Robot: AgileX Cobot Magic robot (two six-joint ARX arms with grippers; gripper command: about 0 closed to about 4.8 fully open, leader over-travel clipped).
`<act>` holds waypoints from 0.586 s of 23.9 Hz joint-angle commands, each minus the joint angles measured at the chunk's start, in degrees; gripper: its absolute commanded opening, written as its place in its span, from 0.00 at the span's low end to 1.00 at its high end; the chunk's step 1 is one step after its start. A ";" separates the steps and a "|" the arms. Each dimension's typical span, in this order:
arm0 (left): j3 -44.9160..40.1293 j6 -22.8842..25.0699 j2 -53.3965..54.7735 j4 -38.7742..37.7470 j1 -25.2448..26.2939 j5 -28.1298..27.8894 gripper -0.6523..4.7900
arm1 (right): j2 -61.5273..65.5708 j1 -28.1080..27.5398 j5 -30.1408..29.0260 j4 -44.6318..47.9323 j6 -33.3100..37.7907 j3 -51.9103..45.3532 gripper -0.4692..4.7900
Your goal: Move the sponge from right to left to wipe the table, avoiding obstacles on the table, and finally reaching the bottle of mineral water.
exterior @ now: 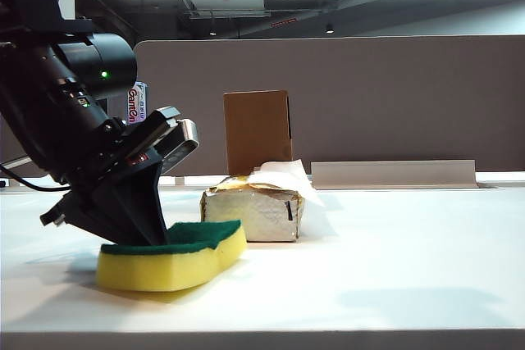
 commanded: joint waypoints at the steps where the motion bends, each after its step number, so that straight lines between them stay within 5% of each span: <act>1: -0.07 0.72 0.17 -1.33 0.26 -6.86 0.11 | -0.07 0.00 -0.17 1.05 0.04 0.28 0.57; 6: -0.09 4.20 0.17 -5.25 0.33 -13.62 0.11 | -0.07 0.00 -0.17 1.20 0.04 0.28 0.57; 14: -0.70 5.27 1.14 -5.70 0.33 -14.82 0.11 | -0.07 0.00 -0.20 1.18 0.04 0.28 0.57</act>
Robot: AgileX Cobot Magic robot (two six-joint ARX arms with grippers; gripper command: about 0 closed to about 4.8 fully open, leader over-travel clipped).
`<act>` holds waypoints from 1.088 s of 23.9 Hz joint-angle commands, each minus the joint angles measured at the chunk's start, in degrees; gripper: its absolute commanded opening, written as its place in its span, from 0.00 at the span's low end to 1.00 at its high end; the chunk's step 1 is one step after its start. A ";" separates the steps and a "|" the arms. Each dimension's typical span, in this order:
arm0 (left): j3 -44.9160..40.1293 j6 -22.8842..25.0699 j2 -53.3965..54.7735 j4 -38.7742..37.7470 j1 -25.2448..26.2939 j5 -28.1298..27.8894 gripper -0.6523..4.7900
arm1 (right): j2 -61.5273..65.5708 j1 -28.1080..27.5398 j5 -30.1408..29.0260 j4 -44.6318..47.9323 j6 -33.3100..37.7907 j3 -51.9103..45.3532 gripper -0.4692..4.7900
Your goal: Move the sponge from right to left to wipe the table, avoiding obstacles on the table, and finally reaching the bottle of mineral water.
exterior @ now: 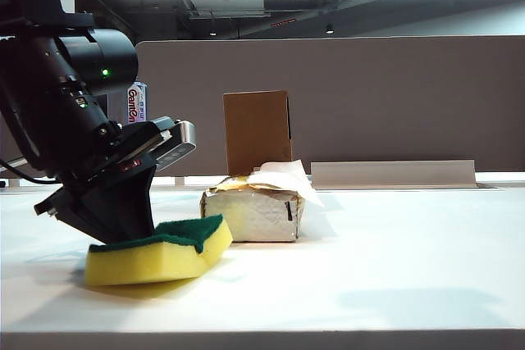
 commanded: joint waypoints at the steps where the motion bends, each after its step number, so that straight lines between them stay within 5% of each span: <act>1: -1.77 1.70 1.64 -3.15 0.39 -8.85 0.11 | -0.09 0.00 -0.20 1.07 0.04 0.28 0.57; 26: -9.70 9.40 -4.11 -12.26 29.29 -14.43 0.11 | -0.07 0.02 0.02 2.08 0.04 0.26 0.57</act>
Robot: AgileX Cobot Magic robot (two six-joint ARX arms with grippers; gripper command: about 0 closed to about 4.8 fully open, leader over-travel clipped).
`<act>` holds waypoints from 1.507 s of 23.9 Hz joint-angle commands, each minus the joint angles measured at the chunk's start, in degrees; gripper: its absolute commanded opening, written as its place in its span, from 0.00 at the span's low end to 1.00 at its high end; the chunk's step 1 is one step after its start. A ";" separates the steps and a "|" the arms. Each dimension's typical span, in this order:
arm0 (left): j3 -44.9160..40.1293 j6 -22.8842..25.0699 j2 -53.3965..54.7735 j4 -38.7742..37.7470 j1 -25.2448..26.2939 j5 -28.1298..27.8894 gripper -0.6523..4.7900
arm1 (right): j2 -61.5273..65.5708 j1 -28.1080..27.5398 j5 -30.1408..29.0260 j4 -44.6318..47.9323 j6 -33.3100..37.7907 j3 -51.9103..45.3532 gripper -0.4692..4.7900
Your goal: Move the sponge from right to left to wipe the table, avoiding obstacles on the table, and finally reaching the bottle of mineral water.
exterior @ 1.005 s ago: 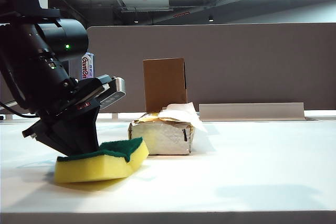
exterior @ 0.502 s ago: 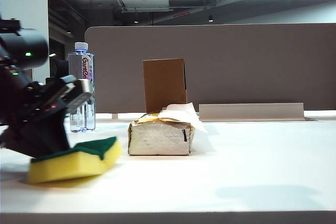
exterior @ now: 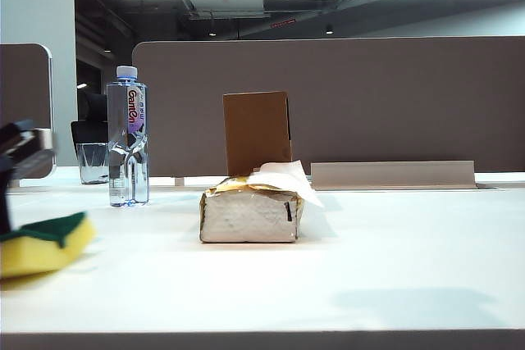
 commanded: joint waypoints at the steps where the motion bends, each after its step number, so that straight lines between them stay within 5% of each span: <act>1: -2.54 1.22 0.17 -6.97 4.15 -16.68 0.11 | -0.07 0.02 -0.02 1.01 0.07 0.26 0.57; 14: -1.66 -0.35 0.50 0.77 5.31 -14.95 0.11 | -0.07 0.00 -0.04 1.55 0.74 0.26 0.57; 36: 31.26 -2.05 24.37 0.26 4.98 -12.74 0.11 | 0.07 -0.02 0.02 2.32 1.77 0.22 0.57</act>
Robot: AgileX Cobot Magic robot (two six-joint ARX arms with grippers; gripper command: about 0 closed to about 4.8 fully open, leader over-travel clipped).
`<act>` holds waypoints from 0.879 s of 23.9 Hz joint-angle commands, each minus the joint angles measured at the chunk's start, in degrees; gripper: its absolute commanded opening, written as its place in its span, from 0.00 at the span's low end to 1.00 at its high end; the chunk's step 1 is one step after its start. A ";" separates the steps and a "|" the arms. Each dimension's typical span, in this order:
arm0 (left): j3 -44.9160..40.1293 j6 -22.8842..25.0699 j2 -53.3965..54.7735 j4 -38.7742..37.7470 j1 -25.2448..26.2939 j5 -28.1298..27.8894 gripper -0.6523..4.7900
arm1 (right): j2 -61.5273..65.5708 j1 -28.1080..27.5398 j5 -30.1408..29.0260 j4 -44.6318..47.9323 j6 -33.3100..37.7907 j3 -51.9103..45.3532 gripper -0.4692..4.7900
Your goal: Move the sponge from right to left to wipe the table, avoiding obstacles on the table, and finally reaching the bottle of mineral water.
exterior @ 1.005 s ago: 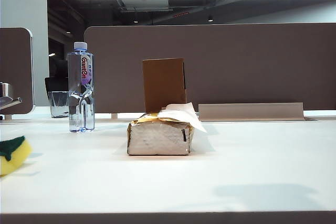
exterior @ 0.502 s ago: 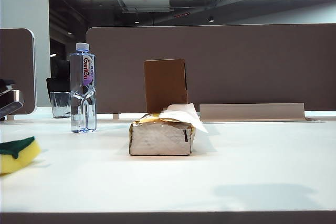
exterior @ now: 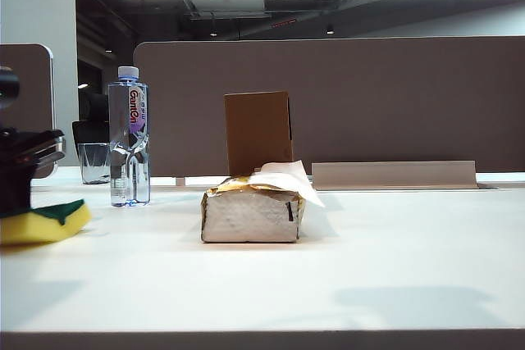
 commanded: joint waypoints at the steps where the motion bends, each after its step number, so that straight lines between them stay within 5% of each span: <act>1: 3.28 -0.57 4.59 9.14 0.26 -7.85 0.11 | 0.11 -0.02 0.00 0.81 0.07 0.22 0.57; 12: 20.59 -1.55 16.24 5.46 -0.61 -5.77 0.11 | 0.96 -0.02 0.92 0.79 0.28 0.20 0.57; 21: 24.92 -1.46 17.29 2.78 -3.28 -4.94 0.11 | 0.92 0.00 0.85 0.11 0.94 0.20 0.57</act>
